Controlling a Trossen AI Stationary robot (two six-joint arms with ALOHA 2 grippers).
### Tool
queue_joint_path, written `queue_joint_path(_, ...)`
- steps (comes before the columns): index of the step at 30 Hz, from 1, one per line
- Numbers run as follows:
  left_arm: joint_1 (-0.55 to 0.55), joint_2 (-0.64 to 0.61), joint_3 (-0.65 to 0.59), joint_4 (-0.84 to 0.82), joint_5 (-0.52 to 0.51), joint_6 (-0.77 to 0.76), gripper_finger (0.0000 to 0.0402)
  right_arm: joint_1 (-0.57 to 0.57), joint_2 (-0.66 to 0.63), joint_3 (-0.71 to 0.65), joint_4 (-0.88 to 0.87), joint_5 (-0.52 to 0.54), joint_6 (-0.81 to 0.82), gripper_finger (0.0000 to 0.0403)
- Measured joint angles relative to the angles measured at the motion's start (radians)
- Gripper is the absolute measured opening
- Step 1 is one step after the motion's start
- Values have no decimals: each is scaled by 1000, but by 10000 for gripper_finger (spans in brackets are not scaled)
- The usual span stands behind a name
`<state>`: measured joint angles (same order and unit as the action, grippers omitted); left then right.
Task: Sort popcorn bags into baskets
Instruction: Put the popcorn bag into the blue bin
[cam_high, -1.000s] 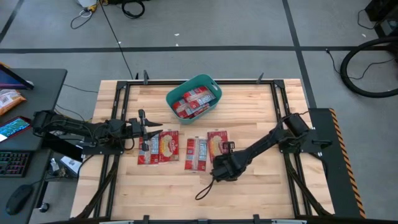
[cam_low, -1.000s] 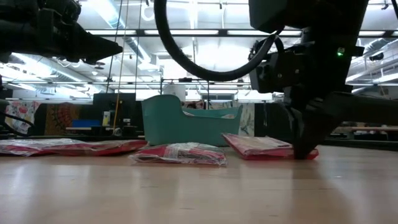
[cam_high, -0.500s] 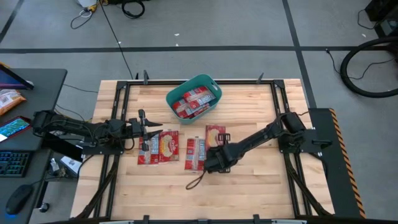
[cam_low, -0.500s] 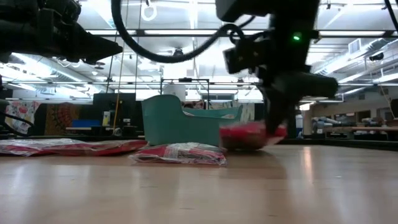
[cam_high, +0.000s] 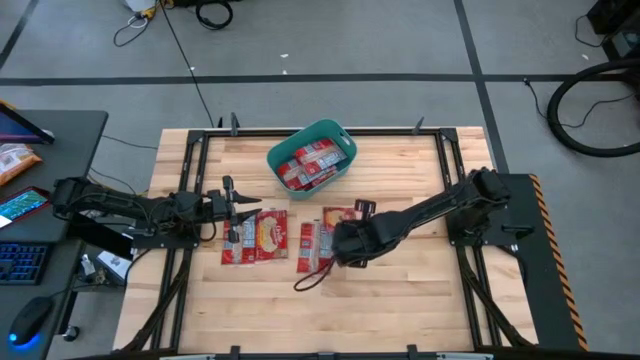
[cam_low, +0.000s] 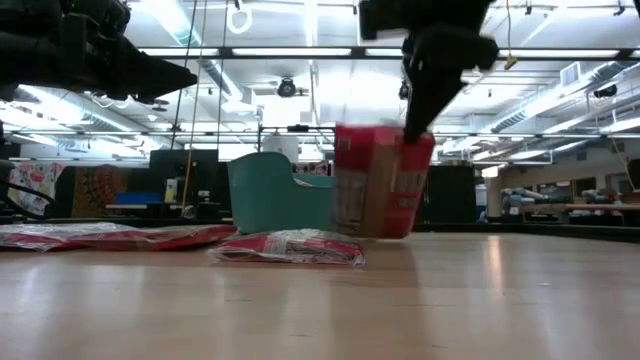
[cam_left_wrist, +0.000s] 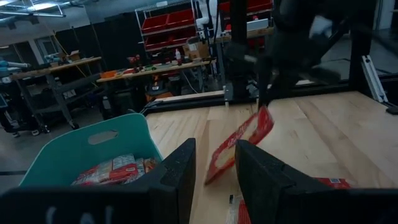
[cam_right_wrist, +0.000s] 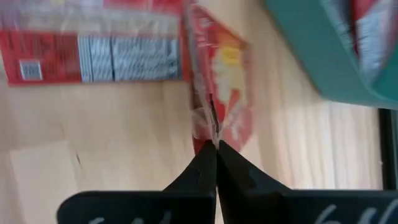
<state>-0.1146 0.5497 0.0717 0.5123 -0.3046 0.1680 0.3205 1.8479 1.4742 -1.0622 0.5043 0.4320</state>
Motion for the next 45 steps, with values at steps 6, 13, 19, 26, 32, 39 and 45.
queue_joint_path(6, 0, 0, 0, 0, 0, 0, 119, 0, -95, 0, 21, 7, 66, 2)
queue_joint_path(13, 0, 0, 0, 0, 0, 0, 119, -12, -181, 1, 70, 22, 73, 2)
queue_joint_path(19, 0, 0, 0, 0, 0, 0, 119, -33, -219, 1, 73, 26, 73, 1)
queue_joint_path(26, 0, 0, 0, 0, 0, 0, 119, -85, -295, 1, 66, 50, 74, 1)
queue_joint_path(32, 0, 0, 0, 0, 0, 0, 119, -159, -353, 1, 75, 148, 72, 1)
queue_joint_path(39, 0, 0, 0, 0, 0, 0, 119, -265, -364, 2, 74, 176, 38, 2)
queue_joint_path(45, 0, 0, 0, 0, 0, 0, 119, -357, -361, 2, 84, 164, 10, 2)
